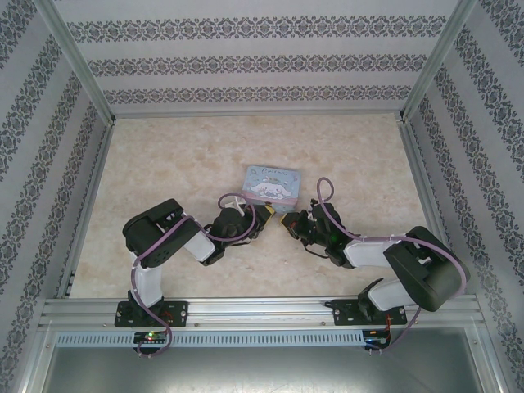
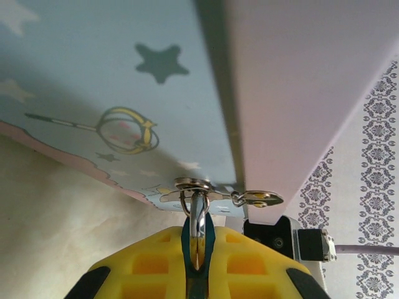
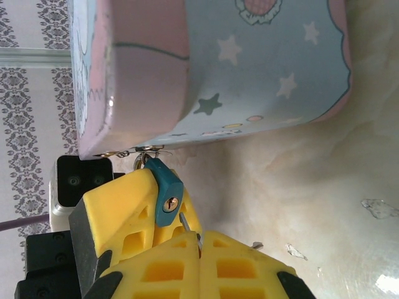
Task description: Unlock the padlock with the key
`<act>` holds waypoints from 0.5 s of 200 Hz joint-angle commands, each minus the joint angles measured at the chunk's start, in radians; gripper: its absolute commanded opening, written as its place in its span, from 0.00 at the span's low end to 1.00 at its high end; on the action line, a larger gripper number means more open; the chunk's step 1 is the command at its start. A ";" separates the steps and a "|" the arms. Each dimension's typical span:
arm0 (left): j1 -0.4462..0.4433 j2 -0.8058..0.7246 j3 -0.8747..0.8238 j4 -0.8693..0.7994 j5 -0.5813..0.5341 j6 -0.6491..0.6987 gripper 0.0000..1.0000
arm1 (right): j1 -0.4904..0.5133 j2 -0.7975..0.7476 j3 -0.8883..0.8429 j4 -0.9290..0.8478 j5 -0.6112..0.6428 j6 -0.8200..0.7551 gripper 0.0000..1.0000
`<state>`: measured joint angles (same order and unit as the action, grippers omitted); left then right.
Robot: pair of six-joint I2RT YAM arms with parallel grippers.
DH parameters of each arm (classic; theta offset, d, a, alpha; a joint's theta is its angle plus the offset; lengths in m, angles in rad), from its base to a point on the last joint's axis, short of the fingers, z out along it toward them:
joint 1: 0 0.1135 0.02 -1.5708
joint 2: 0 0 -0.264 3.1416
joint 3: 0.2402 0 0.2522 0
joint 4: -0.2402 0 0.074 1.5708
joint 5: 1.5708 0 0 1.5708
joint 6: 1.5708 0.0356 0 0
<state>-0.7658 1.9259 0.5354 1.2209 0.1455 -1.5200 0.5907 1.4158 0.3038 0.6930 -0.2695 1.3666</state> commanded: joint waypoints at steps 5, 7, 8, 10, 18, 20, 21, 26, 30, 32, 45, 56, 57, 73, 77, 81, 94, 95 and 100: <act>-0.017 0.014 0.028 0.094 -0.009 -0.003 0.00 | -0.011 -0.024 0.005 0.016 0.003 0.005 0.00; -0.017 0.014 0.027 0.095 -0.009 -0.003 0.00 | -0.011 -0.025 0.007 0.016 0.004 0.006 0.00; -0.017 0.014 0.027 0.094 -0.008 -0.003 0.00 | -0.011 -0.025 0.007 0.016 0.003 0.006 0.00; -0.017 0.015 0.026 0.094 -0.010 -0.003 0.00 | -0.011 -0.026 0.007 0.016 0.003 0.006 0.00; -0.018 0.016 0.029 0.094 -0.009 -0.001 0.00 | -0.011 -0.027 0.009 0.014 0.001 0.005 0.00; -0.018 0.016 0.030 0.094 -0.009 -0.001 0.00 | -0.011 -0.026 0.010 0.013 0.000 0.004 0.00; -0.018 0.016 0.030 0.093 -0.009 -0.001 0.00 | -0.012 -0.027 0.009 0.014 0.000 0.004 0.00; -0.019 0.015 0.031 0.092 -0.009 -0.001 0.00 | -0.012 -0.025 0.011 0.014 0.000 0.005 0.00; -0.018 0.016 0.031 0.092 -0.008 -0.001 0.00 | -0.012 -0.024 0.014 0.014 0.000 0.005 0.00; -0.018 0.016 0.031 0.092 -0.009 -0.002 0.00 | -0.012 -0.023 0.014 0.014 0.000 0.004 0.00; -0.020 0.018 0.034 0.092 -0.007 -0.004 0.00 | -0.012 -0.017 0.021 0.014 -0.003 0.005 0.00; -0.020 0.020 0.037 0.096 -0.007 -0.005 0.00 | -0.012 -0.010 0.026 0.016 -0.007 0.003 0.00; -0.020 0.021 0.036 0.096 -0.007 -0.005 0.00 | -0.012 -0.010 0.026 0.017 -0.007 0.004 0.00; -0.021 0.020 0.038 0.097 -0.006 -0.007 0.00 | -0.012 -0.001 0.029 0.023 -0.009 0.005 0.00; -0.021 0.019 0.039 0.097 -0.006 -0.007 0.00 | -0.012 0.001 0.029 0.024 -0.009 0.006 0.00; -0.022 0.019 0.041 0.097 -0.005 -0.008 0.00 | -0.012 0.003 0.029 0.026 -0.008 0.007 0.00; -0.023 0.021 0.041 0.097 -0.006 -0.008 0.00 | -0.012 0.005 0.030 0.030 -0.010 0.009 0.00; -0.023 0.020 0.040 0.097 -0.006 -0.009 0.00 | -0.012 0.006 0.030 0.031 -0.010 0.009 0.00; -0.023 0.020 0.041 0.097 -0.006 -0.008 0.00 | -0.012 0.006 0.032 0.031 -0.011 0.009 0.00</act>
<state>-0.7670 1.9358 0.5488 1.2217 0.1459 -1.5204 0.5907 1.4113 0.3134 0.6933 -0.2741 1.3666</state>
